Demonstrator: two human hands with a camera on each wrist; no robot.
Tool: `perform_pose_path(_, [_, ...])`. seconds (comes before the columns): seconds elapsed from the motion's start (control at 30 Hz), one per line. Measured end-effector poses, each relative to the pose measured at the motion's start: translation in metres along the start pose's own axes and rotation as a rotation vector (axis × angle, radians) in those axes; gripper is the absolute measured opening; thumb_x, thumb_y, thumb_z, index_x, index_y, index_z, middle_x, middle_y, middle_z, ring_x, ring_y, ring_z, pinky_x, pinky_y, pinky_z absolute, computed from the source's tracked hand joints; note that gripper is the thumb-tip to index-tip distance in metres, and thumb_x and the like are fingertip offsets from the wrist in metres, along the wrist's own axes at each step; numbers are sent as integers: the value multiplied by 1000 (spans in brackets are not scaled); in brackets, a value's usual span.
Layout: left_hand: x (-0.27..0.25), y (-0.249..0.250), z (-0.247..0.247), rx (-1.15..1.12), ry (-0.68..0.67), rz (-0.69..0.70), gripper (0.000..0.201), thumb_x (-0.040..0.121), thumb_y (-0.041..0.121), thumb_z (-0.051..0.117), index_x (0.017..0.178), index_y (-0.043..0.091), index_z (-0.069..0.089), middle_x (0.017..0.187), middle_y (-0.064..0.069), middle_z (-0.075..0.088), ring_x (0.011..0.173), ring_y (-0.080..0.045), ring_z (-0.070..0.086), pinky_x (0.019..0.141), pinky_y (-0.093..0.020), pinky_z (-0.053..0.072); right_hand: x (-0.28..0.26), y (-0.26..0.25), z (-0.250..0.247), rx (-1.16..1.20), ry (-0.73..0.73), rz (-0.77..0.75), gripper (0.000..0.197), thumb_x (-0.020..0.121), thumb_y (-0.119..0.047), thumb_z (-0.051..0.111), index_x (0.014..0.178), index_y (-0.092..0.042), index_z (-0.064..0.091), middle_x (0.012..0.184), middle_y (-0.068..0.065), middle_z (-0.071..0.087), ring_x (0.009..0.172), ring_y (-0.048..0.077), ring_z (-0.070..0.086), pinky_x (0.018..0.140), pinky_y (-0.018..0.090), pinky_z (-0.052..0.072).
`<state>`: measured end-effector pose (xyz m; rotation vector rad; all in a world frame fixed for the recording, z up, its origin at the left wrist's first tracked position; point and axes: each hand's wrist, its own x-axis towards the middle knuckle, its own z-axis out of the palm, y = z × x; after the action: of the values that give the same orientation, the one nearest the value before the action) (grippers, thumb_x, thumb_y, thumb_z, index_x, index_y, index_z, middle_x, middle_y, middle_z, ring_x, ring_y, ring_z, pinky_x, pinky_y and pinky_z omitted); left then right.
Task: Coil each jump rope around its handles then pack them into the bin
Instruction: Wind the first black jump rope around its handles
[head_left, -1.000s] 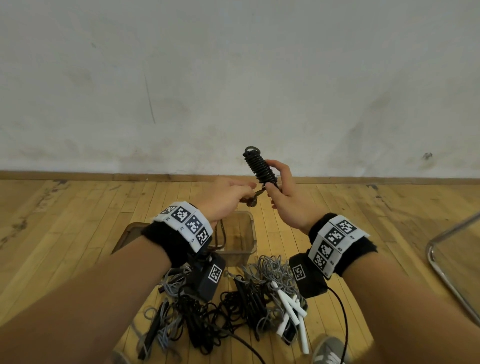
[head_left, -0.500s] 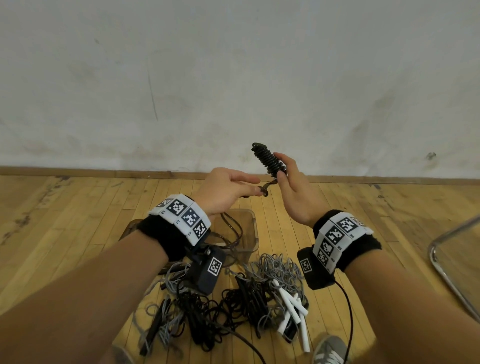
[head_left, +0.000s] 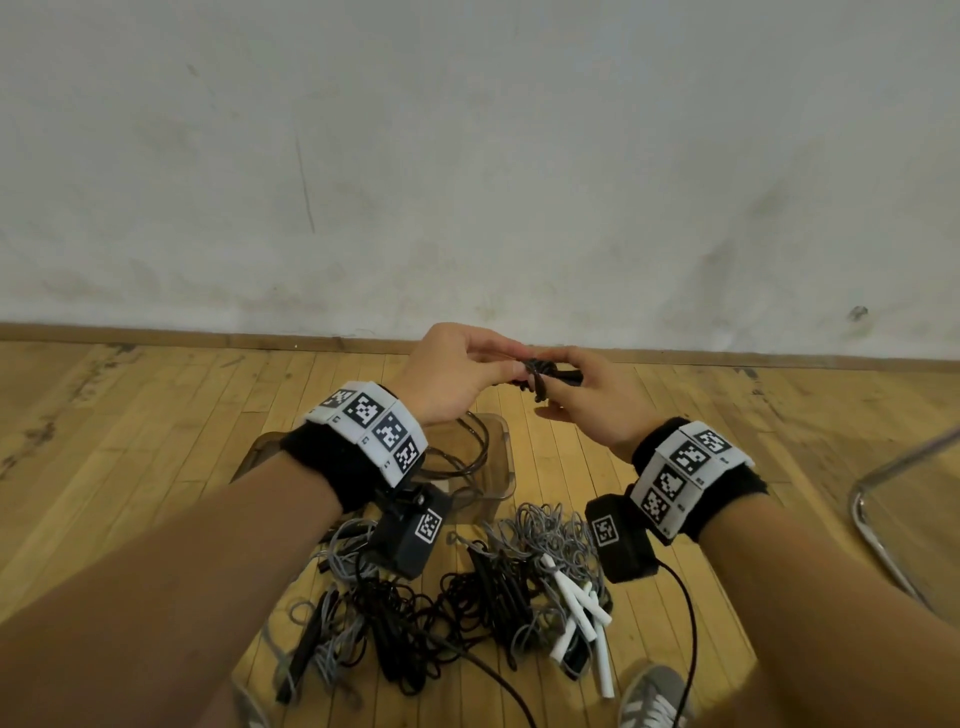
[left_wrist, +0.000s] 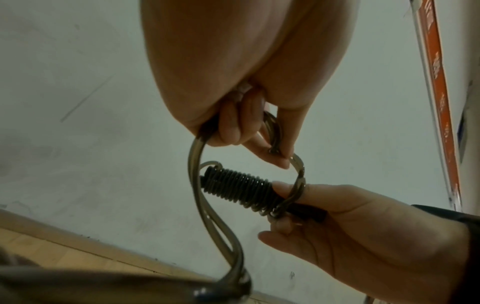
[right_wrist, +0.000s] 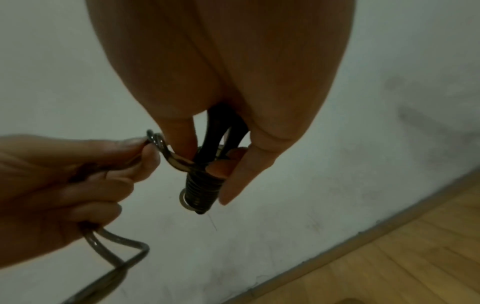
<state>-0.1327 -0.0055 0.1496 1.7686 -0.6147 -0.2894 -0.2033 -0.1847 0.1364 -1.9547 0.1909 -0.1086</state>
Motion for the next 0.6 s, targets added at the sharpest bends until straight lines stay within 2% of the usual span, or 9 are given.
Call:
perform_pose_path(0.13, [2,-4,-5,61,84,46,14,91,17,76,100,26,79,94,9,79,91,-1,73,91,-24,54,-8,-8,-1,-175,-200,-57,28,107,-19,49,132,-16,60,72,-15,57,60,-2,56,74,30,63])
perform_pose_path(0.2, [4,-7,-11,61,101,63,12,89,16,77,99,23,80,91,9,79,89,-2,73,89,-23,54,-11,-14,-4,-226,-259,-84,30,108,-22,45,133,-15,59,72,-19,53,60,-7,55,67,27,62])
perform_pose_path(0.27, [5,-9,-18,16,109,61,12,87,13,79,97,21,81,90,8,79,89,-3,74,88,-21,54,-13,-19,-8,-250,-287,-129,31,109,-29,42,131,-19,62,66,-21,53,57,-1,51,62,27,59])
perform_pose_path(0.33, [7,-10,-22,-16,93,48,12,86,13,80,96,19,81,91,6,80,91,-6,74,87,-20,55,-13,-20,-12,-240,-314,-167,28,109,-34,42,114,-26,68,64,-10,50,55,7,48,58,30,54])
perform_pose_path(0.4, [10,-11,-25,-53,43,-12,13,84,13,80,96,18,82,93,2,80,91,-10,74,84,-20,57,-13,-19,-14,-119,-354,-135,36,109,-36,42,106,-12,69,65,0,43,52,12,42,55,29,47])
perform_pose_path(0.47, [13,-14,-28,-151,-40,-115,15,83,16,80,98,16,81,98,-3,80,96,-16,74,83,-24,58,-13,-17,-12,63,-404,-76,51,106,-38,44,114,10,59,65,0,40,53,13,34,52,24,43])
perform_pose_path(0.5, [14,-16,-29,-223,-68,-163,17,83,19,79,99,14,81,102,-6,79,97,-20,74,83,-26,57,-12,-15,-12,148,-429,-53,55,103,-39,46,115,15,54,65,0,39,53,13,33,51,22,42])
perform_pose_path(0.53, [15,-19,-31,-282,-72,-198,18,86,23,75,99,11,79,103,-8,78,94,-22,73,78,-26,56,-12,-14,-10,234,-443,-36,54,101,-39,47,115,13,53,66,1,39,53,12,32,50,22,41])
perform_pose_path(0.6, [13,-22,-31,-399,-50,-229,28,100,32,58,90,10,72,95,-11,71,72,-23,61,55,-21,46,-11,-14,-8,440,-412,1,43,98,-36,50,121,1,52,69,2,40,54,12,35,48,21,40])
